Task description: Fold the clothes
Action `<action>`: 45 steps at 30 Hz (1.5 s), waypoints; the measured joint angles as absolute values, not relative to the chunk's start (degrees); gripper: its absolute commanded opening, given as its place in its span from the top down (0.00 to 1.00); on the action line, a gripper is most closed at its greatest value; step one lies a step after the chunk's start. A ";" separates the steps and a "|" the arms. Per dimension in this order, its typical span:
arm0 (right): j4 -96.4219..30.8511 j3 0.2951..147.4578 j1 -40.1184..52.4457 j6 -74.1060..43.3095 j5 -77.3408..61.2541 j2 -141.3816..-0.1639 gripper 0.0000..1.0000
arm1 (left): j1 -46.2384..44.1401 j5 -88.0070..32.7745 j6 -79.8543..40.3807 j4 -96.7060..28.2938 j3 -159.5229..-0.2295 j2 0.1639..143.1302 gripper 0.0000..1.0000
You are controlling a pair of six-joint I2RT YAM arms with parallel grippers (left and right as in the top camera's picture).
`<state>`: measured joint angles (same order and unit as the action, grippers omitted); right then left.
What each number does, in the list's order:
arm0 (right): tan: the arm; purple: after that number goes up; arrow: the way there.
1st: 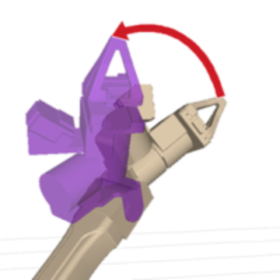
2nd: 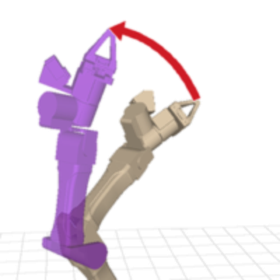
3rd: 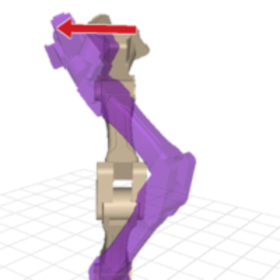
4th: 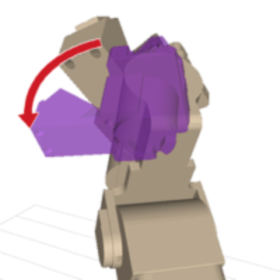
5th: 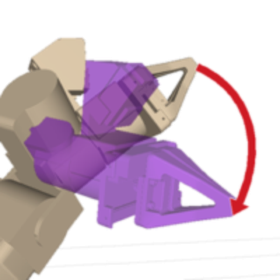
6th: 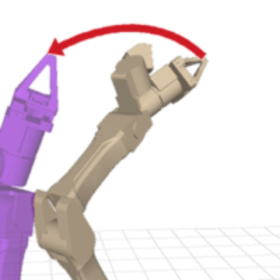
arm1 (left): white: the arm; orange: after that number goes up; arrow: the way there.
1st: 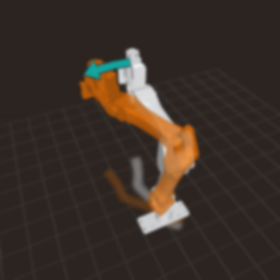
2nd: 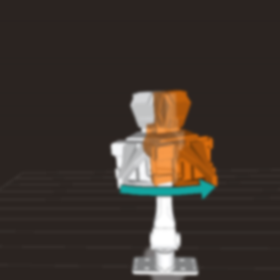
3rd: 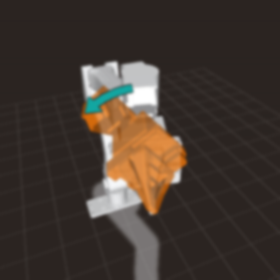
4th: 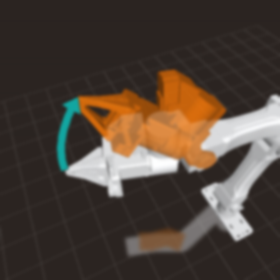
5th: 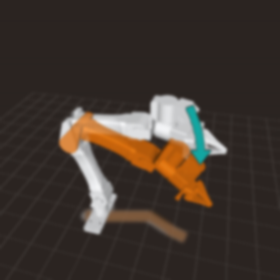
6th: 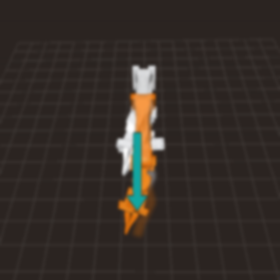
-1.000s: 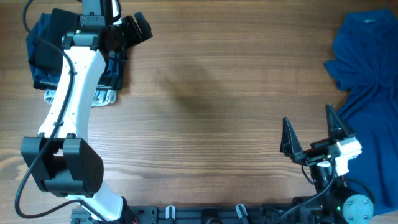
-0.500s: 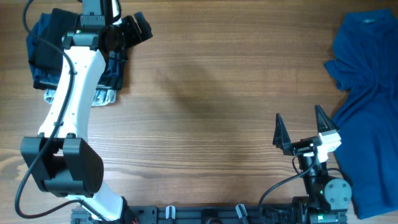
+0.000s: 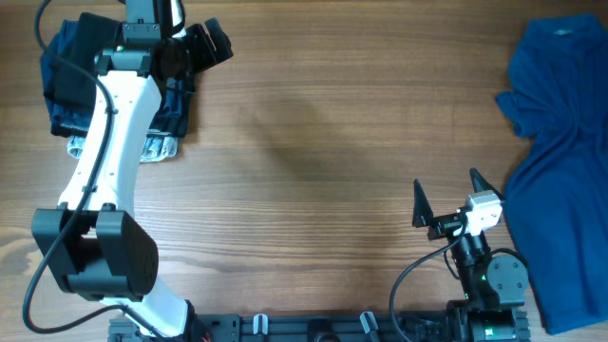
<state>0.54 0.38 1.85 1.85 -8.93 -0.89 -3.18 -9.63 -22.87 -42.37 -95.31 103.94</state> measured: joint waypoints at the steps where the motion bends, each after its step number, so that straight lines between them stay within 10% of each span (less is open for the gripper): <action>1: 0.49 0.38 1.85 1.85 -8.93 -0.89 0.00 | -3.18 -9.63 -22.87 -42.37 -95.31 103.94 0.00; 32: 0.47 0.38 1.85 1.85 -8.93 -0.89 0.00 | -4.01 -9.45 -22.87 -44.03 -95.26 103.37 0.00; 45: 0.45 0.38 1.85 1.85 -8.93 -0.89 0.01 | -13.08 -9.23 -22.87 -44.42 -94.24 71.42 0.00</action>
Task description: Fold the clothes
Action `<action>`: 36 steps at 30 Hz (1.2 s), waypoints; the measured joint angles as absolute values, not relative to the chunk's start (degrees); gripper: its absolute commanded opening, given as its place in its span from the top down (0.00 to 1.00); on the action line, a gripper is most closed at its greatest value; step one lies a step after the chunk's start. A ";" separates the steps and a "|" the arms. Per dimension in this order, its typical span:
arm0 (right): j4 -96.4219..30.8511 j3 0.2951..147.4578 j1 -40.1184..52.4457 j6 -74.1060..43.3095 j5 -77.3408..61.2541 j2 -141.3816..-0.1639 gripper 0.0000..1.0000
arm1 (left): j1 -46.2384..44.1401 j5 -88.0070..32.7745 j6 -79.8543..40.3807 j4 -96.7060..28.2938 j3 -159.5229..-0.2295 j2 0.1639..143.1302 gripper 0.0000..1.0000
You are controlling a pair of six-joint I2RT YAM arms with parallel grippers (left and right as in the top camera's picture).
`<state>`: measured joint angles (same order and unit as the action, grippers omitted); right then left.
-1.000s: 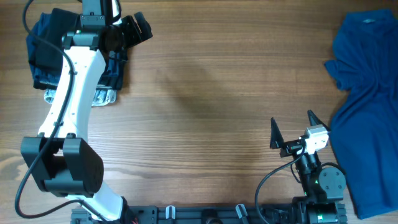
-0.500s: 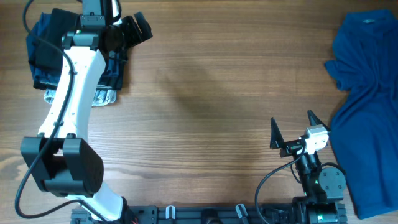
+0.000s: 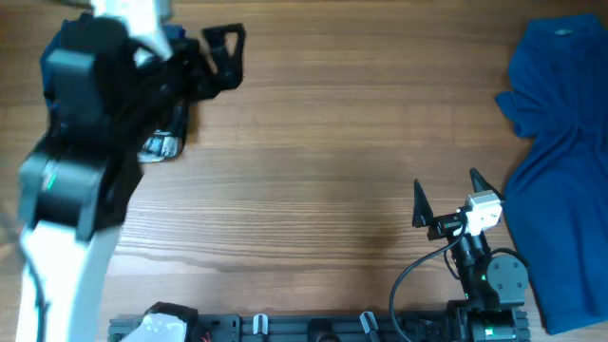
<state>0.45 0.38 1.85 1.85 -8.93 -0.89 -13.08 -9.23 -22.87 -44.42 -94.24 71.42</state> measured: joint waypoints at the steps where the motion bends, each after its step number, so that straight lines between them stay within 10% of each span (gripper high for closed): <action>1: 0.43 0.38 1.85 1.85 -8.93 -0.89 0.01 | -13.08 -9.21 -22.87 -44.10 -93.47 68.58 0.00; 16: 0.43 0.38 1.85 1.87 -8.93 -0.73 0.00 | -3.11 -9.21 -22.92 -43.92 -46.78 20.97 0.00; 36: 0.43 0.38 1.85 1.87 -8.93 -0.73 0.01 | 0.82 -9.21 -23.09 0.03 -5.45 4.47 0.00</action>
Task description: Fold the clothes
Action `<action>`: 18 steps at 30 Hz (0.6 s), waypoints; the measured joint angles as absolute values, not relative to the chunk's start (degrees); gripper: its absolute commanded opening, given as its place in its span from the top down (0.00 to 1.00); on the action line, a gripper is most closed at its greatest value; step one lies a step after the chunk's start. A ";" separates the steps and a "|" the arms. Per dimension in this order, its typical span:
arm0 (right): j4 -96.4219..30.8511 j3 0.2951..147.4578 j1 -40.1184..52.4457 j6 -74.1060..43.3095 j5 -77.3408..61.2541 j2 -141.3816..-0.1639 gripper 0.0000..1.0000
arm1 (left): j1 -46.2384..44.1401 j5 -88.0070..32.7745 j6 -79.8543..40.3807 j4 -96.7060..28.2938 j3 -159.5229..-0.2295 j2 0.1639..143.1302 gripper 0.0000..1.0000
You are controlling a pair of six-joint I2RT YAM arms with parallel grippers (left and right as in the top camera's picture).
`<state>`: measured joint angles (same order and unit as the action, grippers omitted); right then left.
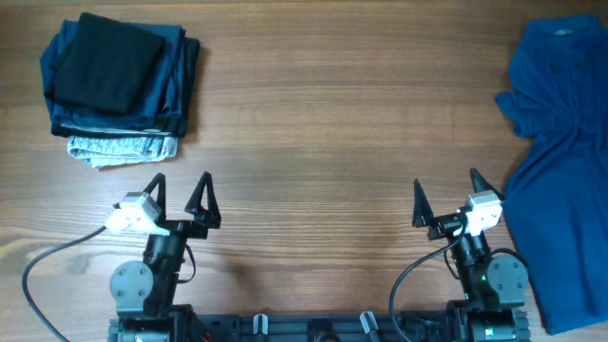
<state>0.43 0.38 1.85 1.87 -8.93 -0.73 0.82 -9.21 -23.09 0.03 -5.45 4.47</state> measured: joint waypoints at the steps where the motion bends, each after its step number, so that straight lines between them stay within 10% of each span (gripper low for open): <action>1: 0.45 0.38 1.85 1.87 -8.93 -0.73 0.00 | 0.82 -9.21 -23.07 0.03 -4.78 3.31 0.00; 18: 0.43 0.38 1.85 1.87 -8.93 -0.73 0.00 | -1.78 -4.10 -0.14 -4.10 -0.80 0.73 0.00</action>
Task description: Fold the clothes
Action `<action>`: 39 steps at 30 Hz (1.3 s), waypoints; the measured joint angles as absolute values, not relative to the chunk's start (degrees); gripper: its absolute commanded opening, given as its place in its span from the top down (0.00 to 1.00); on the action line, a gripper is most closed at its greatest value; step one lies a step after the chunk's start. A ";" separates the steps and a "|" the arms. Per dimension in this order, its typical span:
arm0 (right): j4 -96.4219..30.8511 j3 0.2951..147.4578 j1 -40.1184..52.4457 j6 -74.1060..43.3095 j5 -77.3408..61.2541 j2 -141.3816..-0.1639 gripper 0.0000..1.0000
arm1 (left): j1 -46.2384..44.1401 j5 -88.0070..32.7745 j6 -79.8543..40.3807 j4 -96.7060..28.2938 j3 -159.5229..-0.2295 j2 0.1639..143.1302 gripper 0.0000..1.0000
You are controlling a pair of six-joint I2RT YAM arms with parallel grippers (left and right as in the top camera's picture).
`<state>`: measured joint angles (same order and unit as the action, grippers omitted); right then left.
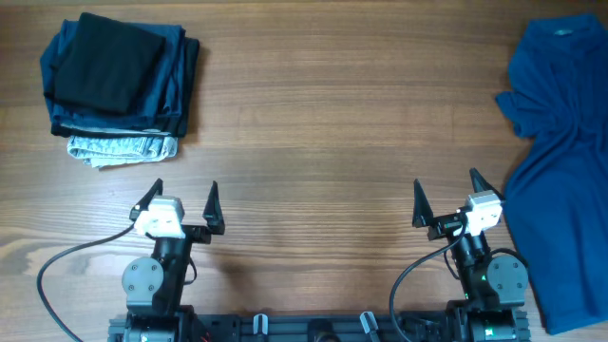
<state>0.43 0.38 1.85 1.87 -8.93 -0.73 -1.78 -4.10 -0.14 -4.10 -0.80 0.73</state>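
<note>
A stack of folded clothes (119,85) lies at the far left of the table, a black piece on top, dark blue ones under it and a grey patterned one at the bottom. An unfolded blue garment (562,142) lies crumpled along the right edge. My left gripper (180,199) is open near the front edge on the left, well in front of the stack and holding nothing. My right gripper (446,199) is open near the front edge on the right, just left of the blue garment, with nothing between its fingers.
The wooden table (323,133) stretches between the stack and the blue garment. Both arm bases and a black rail (313,328) sit along the front edge, with cables running to each wrist.
My left gripper has shifted slightly to the right and squared up at the front edge. Stack, blue garment and right arm are unchanged.
My left arm first reached over the folded stack at the far left, gripper at its right side. Then it was blurred in motion beside the stack. Later it was back at the front edge, open and empty, leaving the stack in place. The right arm stayed put throughout.
</note>
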 measured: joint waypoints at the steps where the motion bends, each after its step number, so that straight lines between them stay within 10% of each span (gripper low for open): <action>1: 0.43 0.38 1.85 1.87 -8.93 -0.73 0.01 | -1.78 -4.08 1.72 -4.10 -0.80 0.73 0.00; 39: 0.43 0.38 1.85 1.87 -8.93 -0.73 0.01 | -1.78 -3.68 6.63 -4.10 -0.80 0.73 0.00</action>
<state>0.43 0.38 1.85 1.87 -8.93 -0.73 -1.78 -3.68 6.63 -4.10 -0.80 0.73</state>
